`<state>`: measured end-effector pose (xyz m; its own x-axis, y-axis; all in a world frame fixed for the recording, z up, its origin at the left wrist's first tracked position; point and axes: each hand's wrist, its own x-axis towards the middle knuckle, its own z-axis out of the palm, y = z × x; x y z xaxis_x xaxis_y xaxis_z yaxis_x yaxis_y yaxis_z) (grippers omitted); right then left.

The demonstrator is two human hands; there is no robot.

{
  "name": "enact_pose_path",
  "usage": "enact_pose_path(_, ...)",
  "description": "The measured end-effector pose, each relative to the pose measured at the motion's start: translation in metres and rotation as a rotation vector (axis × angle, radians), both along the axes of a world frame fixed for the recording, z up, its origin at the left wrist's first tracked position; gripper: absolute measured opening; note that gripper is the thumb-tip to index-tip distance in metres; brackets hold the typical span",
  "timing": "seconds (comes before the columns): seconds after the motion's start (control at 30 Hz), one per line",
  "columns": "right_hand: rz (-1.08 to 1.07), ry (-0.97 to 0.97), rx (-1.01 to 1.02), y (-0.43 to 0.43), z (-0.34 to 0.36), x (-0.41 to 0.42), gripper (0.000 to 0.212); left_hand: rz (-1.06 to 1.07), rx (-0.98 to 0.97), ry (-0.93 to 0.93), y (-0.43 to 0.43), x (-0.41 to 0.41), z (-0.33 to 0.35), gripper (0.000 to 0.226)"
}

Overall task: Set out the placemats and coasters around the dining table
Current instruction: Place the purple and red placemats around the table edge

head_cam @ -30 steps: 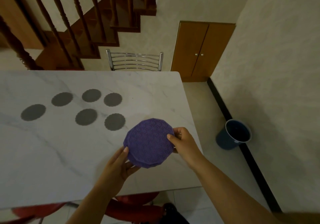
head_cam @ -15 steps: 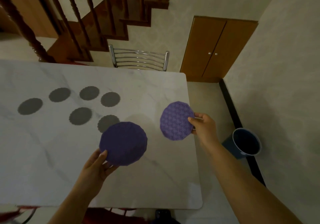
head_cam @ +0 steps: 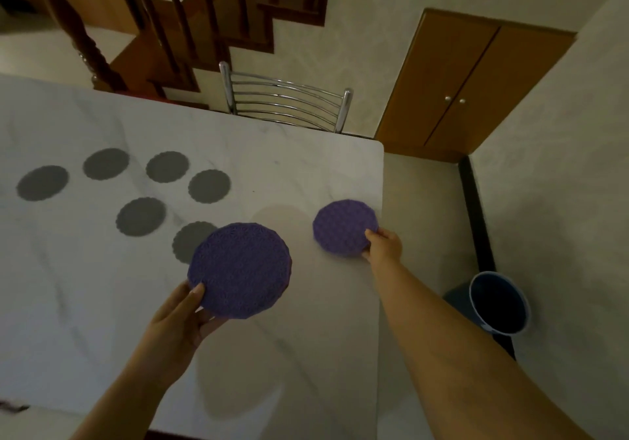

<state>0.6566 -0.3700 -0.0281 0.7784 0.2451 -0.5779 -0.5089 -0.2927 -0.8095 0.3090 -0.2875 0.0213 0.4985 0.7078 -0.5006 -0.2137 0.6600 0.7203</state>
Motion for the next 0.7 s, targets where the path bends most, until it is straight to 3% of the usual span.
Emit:
enact_pose_path(0.1,0.273,-0.296,-0.433,-0.003,-0.009,0.003,0.030,0.004,-0.006,0.004,0.001,0.001,-0.001,0.032)
enact_pose_path(0.17,0.376,-0.378,-0.524,-0.005,-0.007,0.003,0.029,0.000,-0.011,0.005,0.001,0.003,0.000,0.031)
enact_pose_path(0.37,0.499,-0.490,-0.599,-0.011,0.005,0.001,0.023,-0.010,-0.007,-0.020,-0.001,0.006,0.002,0.037)
enact_pose_path(0.5,0.689,-0.708,-0.705,-0.016,0.020,-0.015,0.046,-0.023,-0.002,-0.035,-0.003,0.006,0.006,0.036)
enact_pose_path(0.7,0.847,-1.018,-0.499,-0.029,0.050,-0.074,0.045,-0.013,-0.005,-0.050,-0.008,-0.012,0.008,0.037)
